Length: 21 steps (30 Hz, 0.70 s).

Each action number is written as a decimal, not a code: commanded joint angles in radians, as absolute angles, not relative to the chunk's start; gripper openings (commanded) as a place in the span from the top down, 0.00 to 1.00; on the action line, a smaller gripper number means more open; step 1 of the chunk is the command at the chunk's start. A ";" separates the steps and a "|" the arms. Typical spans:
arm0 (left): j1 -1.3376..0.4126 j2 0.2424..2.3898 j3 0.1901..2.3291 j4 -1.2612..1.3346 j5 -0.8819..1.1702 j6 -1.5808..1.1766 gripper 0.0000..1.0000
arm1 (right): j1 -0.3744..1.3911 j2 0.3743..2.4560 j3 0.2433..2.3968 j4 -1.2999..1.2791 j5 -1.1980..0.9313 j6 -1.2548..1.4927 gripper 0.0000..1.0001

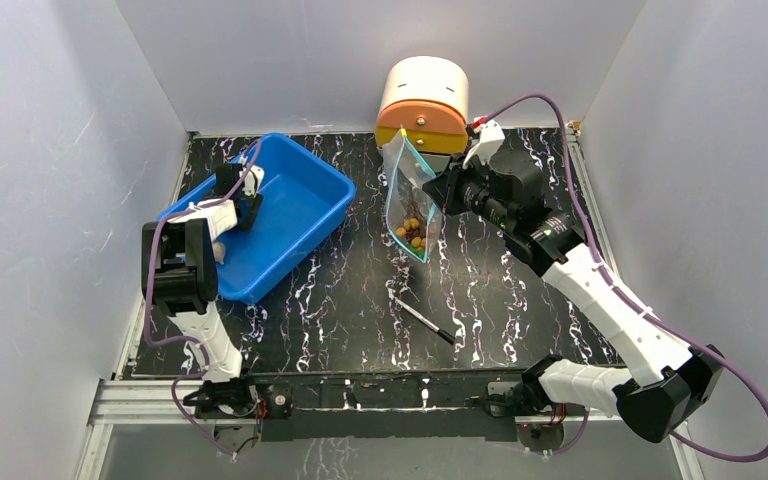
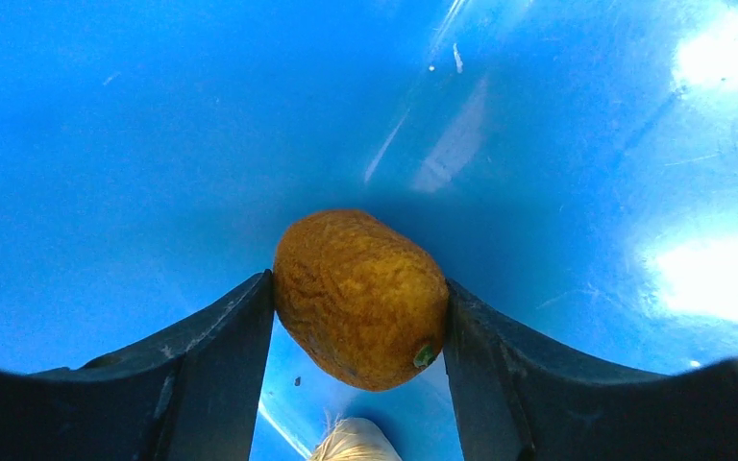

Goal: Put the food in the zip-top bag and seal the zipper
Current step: Pick up the fake fruit from the bin.

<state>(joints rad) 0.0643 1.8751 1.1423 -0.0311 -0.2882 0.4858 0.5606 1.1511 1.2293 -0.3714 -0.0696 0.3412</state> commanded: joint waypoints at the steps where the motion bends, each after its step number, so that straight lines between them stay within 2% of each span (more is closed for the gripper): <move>1: 0.071 1.843 1.164 -0.092 -0.253 0.460 0.46 | 0.555 1.111 1.262 -0.307 -0.053 0.337 1.00; 4: 0.070 1.801 1.163 -0.115 -0.210 0.438 0.56 | 0.555 1.106 1.255 -0.308 -0.060 0.346 1.00; 6: 0.067 1.775 1.164 -0.139 -0.185 0.409 0.59 | 0.555 1.101 1.244 -0.306 -0.063 0.354 1.00; 21: 0.036 1.512 1.129 -0.285 0.029 0.176 0.69 | 0.555 1.075 1.173 -0.349 -0.019 0.388 1.00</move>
<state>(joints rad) 0.0376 1.6131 1.1175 -0.2153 -0.0685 0.2852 0.5606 1.0973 1.1660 -0.3874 -0.0616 0.3767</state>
